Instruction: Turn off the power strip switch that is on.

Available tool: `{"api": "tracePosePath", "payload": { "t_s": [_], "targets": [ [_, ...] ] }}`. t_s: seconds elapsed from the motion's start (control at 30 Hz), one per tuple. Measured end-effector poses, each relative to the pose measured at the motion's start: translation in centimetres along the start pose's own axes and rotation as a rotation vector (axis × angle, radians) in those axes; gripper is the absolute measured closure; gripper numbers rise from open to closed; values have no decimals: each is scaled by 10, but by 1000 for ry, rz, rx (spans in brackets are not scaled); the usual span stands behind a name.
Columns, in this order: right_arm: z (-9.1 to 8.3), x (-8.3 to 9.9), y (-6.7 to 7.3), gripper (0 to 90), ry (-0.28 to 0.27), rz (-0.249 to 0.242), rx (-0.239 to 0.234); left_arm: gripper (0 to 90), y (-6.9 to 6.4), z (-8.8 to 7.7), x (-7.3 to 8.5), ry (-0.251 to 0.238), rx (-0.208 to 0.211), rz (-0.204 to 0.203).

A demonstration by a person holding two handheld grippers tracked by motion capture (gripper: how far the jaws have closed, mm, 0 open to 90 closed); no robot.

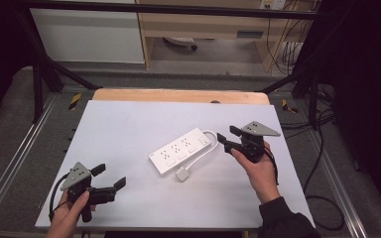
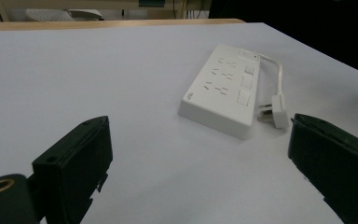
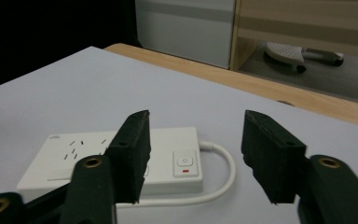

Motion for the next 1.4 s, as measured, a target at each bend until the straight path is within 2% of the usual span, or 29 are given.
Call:
{"api": "tracePosePath", "payload": {
  "t_s": [0.3,0.33,0.4,0.47,0.67,0.93,1.03,1.4],
  "targets": [
    [4,-9,5,701,-44,-23,9,63,0,0,0,-2,-2,4],
    [5,-10,5,720,-47,-28,9,63,1,-1,-1,-4,-5,16],
    [7,-11,8,741,-49,-37,0,63,0,-1,-1,-4,0,13],
    [9,-12,11,763,-58,-47,0,62,1,-1,-1,-2,-14,28],
    [15,-15,17,843,-82,-63,-9,62,1,-1,-1,-1,-13,30],
    [24,-13,19,900,-47,-63,-17,63,0,-1,-1,1,-15,35],
    [27,-15,20,900,-51,-31,-24,63,-1,-1,-1,3,-16,44],
    [42,-11,33,900,-15,-44,-43,62,0,-1,0,6,-19,48]
  ]
}}
Point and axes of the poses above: each handheld gripper's, and its own axes: z roughly forward along the jaws, x roughly out of its underside, y roughly to its left, the point moved 5 cm from there along z, roughly forward along the jaws, and after that the axes turned 9 degrees about x, right-handed, at the moved point
